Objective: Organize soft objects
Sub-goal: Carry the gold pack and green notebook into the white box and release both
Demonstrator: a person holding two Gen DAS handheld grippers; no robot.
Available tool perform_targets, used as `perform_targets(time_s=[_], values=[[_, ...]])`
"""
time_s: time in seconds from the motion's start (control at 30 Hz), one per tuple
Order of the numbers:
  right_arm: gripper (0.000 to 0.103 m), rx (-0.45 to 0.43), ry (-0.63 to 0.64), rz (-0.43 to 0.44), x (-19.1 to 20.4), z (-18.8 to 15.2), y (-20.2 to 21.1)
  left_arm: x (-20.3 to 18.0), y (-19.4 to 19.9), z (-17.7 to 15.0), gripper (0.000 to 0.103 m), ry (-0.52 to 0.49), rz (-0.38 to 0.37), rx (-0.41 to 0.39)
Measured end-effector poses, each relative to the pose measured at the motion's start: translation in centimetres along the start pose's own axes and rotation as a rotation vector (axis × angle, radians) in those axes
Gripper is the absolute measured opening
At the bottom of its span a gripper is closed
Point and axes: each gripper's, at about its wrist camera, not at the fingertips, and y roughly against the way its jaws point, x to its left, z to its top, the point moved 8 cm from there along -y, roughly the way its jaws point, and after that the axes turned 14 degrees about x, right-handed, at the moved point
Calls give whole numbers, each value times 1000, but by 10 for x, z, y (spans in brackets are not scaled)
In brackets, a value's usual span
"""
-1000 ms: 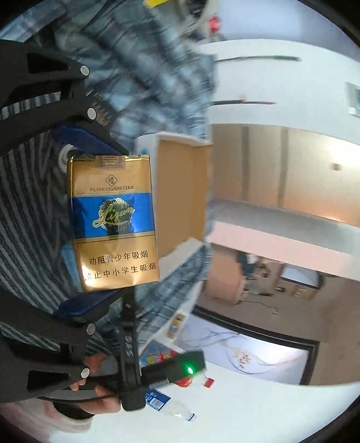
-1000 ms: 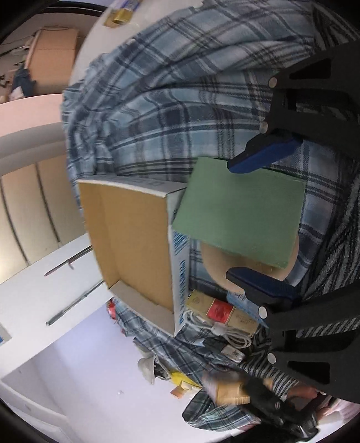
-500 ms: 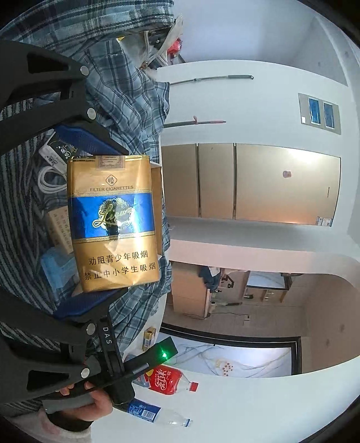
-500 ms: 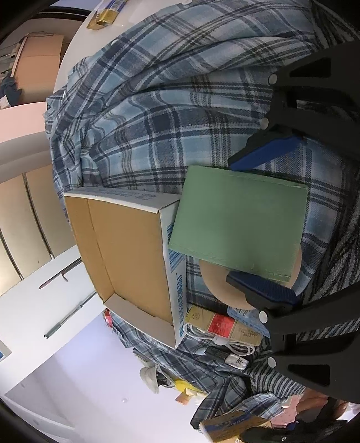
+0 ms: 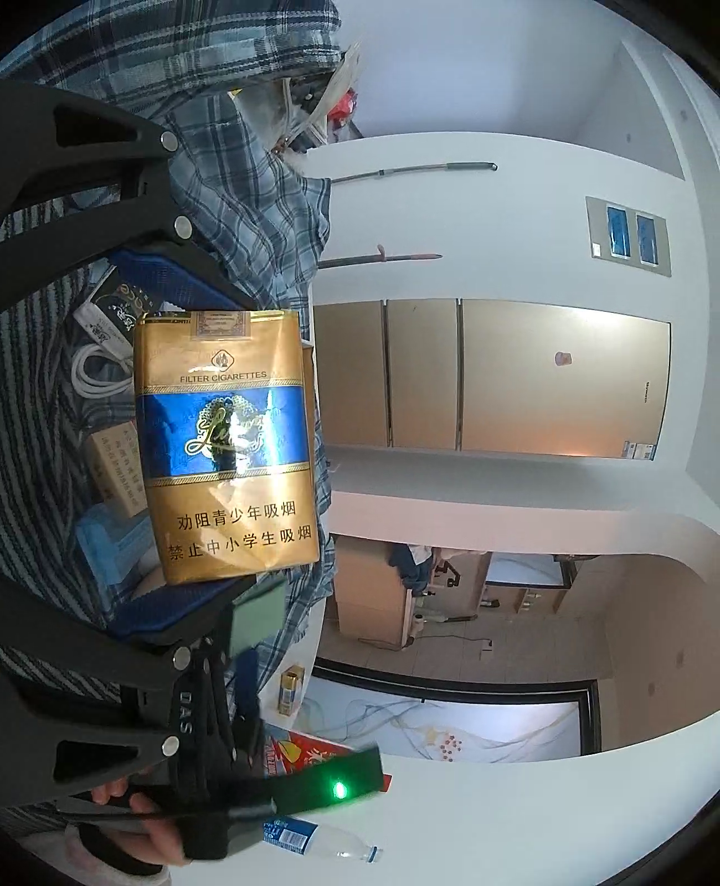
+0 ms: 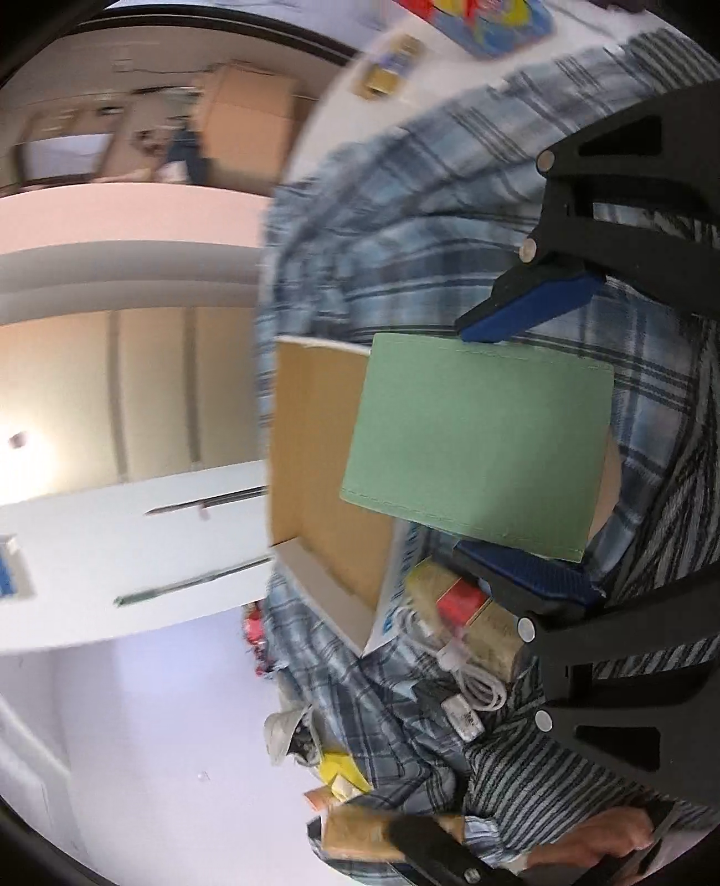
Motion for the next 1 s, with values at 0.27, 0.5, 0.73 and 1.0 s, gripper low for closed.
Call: perform_targets(time_s=[0.27, 0.5, 0.73, 1.0], values=[[72, -199, 31, -70, 6, 9, 42, 4, 3, 4, 88, -14, 131, 0], [72, -268, 37, -124, 14, 26, 73, -6, 30, 28, 88, -71, 199, -85], [72, -360, 67, -143, 26, 57, 116, -11, 42, 63, 88, -51, 153, -90], [72, -418, 43, -164, 28, 111, 131, -10, 29, 120, 88, -35, 137, -67]])
